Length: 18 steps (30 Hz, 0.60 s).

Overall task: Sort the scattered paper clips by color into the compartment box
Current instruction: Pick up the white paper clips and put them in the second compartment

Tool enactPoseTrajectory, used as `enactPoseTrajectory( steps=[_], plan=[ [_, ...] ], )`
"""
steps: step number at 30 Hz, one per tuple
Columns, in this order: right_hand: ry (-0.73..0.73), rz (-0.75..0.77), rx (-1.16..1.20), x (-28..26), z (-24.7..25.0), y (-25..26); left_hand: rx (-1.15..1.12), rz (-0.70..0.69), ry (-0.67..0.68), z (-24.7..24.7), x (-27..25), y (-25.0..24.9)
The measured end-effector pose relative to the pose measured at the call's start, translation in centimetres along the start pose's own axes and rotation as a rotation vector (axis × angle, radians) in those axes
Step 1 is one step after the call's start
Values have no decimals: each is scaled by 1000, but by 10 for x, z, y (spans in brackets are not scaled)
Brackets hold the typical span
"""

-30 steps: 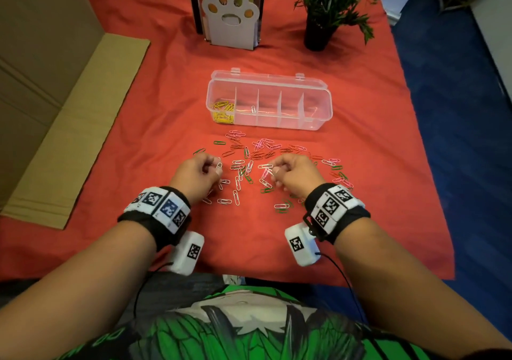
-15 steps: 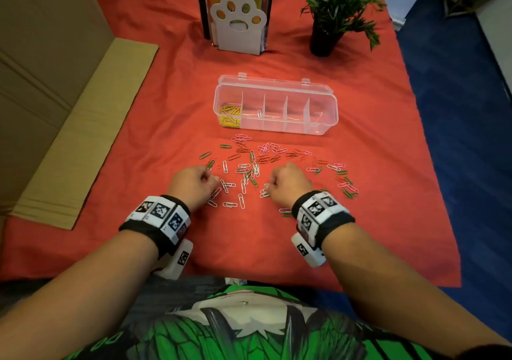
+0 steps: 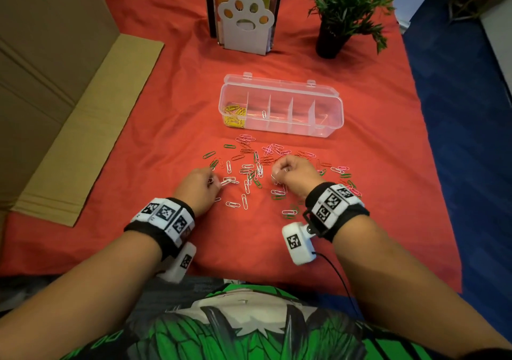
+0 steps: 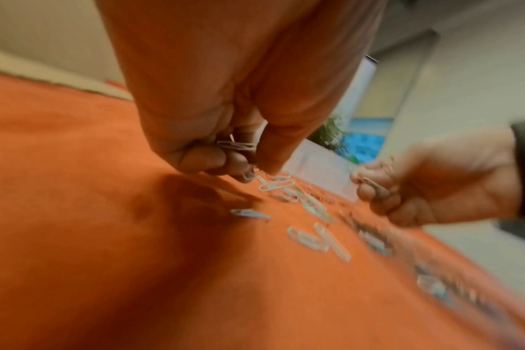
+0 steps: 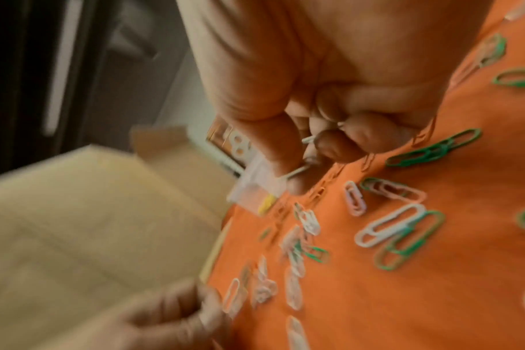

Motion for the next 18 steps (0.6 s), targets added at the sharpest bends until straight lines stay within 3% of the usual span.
enactPoseTrajectory(
  steps=[2,6,9,11,13,16,18],
  plan=[
    [28,-30,188,-1,5,5,-210,33,62,4,1,-1],
    [153,-96,637,-3,3,14,-904,154,176,9,1,-5],
    [164,-134,671,0,-7,17,-1224,211,236,18,-2,-10],
    [136,-143,528,6,-14,19,-1381,245,267,22,-3,-10],
    [113,-175,237,12,-16,21,-1441,262,266,23,-1,-10],
    [12,-174,-376,15,-14,26,-1298,243,186,16,5,-12],
    [-67,-124,-652,16,-17,29,-1162,208,138,9,8,-14]
  ],
)
Point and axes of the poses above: each hand's wrist, its own x-axis towards the middle knuckle, its own z-axis out of the back of the hand, y = z × x, the point moved 2 cm from there along x, towards the middle knuckle, and after that the axes turned 10 degrees about y, right-handed, at the moved point
